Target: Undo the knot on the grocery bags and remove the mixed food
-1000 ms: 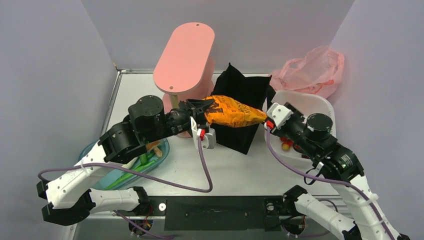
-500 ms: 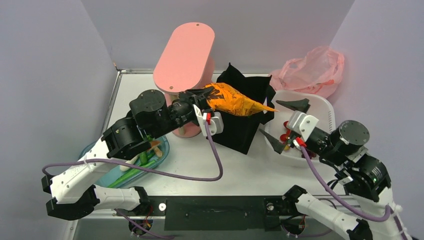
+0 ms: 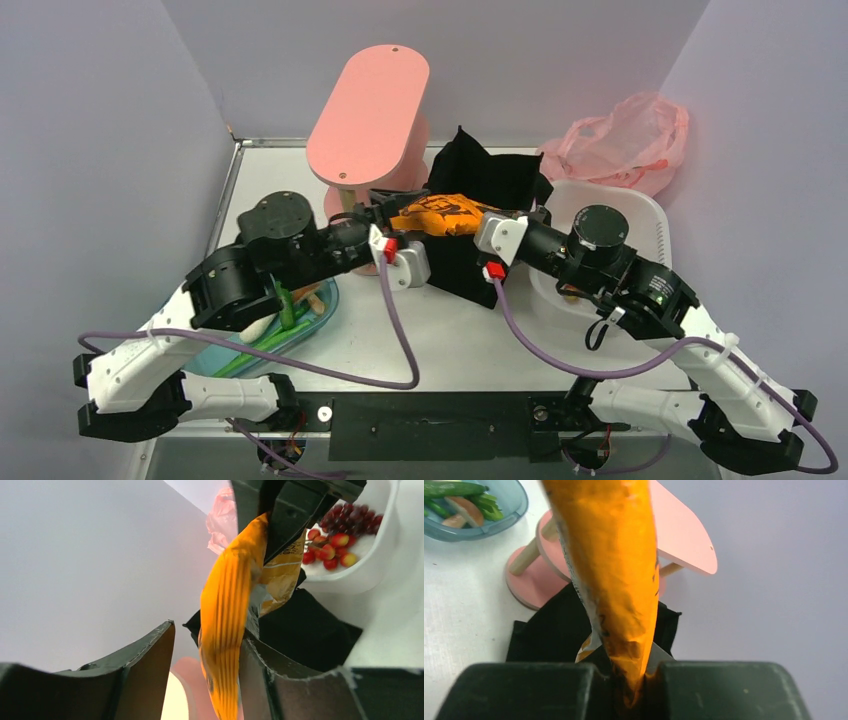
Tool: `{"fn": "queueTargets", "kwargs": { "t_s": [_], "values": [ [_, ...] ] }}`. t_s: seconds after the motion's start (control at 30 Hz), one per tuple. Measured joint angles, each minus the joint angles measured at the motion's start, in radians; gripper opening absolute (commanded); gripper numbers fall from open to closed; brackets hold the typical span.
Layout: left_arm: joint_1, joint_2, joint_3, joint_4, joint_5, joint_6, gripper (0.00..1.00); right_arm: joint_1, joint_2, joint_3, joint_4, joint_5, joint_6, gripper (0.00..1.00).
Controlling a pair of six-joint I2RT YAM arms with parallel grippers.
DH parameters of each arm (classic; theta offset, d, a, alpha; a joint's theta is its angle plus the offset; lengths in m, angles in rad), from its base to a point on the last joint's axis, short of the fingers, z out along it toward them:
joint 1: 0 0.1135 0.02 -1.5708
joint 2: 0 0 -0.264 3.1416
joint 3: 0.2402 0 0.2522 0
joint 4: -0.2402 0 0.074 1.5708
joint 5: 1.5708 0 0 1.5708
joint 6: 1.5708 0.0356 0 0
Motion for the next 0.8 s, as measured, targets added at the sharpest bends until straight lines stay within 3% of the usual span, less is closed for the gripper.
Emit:
{"fn": "queueTargets", "kwargs": {
  "t_s": [0.07, 0.17, 0.37, 0.53, 0.67, 0.8],
  "values": [
    [0.003, -0.03, 0.007, -0.021, 0.002, -0.072, 0.47, -0.004, -0.018, -0.018, 0.012, 0.02, -0.018, 0.0],
    [0.064, -0.097, -0.008, -0.037, -0.016, -0.201, 0.58, -0.031, -0.044, -0.029, 0.023, 0.029, -0.017, 0.0],
    [0.306, -0.27, -0.165, -0.045, -0.056, -0.5, 0.59, -0.191, -0.07, -0.014, 0.084, -0.013, 0.169, 0.0],
    [0.451, -0.23, -0.139, -0.051, 0.077, -0.752, 0.59, -0.239, 0.013, 0.126, 0.13, -0.063, 0.502, 0.0],
    [0.52, -0.18, -0.137, -0.024, 0.229, -0.861, 0.61, -0.285, 0.068, 0.192, 0.226, -0.164, 0.768, 0.0],
    [0.537, -0.172, -0.197, 0.024, 0.298, -0.903, 0.62, -0.302, 0.076, 0.192, 0.298, -0.283, 0.819, 0.0]
  ]
}}
